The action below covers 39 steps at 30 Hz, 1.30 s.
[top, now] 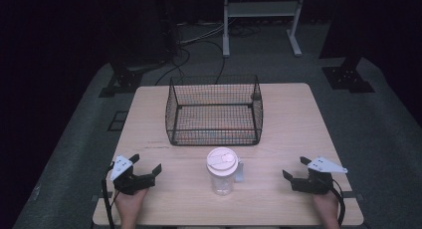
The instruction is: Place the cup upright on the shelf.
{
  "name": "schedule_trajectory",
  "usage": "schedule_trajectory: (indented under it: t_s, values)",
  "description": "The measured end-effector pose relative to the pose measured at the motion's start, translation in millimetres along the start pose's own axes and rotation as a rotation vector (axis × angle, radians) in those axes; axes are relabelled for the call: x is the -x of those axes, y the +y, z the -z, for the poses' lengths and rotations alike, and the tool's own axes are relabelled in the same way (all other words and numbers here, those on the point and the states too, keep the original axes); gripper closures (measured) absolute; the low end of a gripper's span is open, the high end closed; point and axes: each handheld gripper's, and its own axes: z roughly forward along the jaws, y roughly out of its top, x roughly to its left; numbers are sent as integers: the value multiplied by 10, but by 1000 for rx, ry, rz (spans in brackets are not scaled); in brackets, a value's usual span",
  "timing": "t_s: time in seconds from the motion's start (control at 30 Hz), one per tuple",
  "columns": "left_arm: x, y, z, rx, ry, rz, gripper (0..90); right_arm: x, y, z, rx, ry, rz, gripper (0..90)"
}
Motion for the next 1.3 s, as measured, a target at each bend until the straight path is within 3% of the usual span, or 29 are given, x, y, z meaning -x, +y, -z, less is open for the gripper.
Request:
schedule_trajectory:
  t_s: [0.3,0.63,0.93,1.3]
  values:
    - [69,14,-23,-1,-24,-16,4,4,-1,1,4,2,-4,129]
    - [155,54,-27,1,-54,-62,4,-3,0,-2,-1,-4,-1,129]
    - [322,210,-79,0,-116,-135,4,-8,1,-2,-3,-3,3,129]
    - [412,315,-101,2,-173,-161,4,-8,1,-3,-5,-6,0,129]
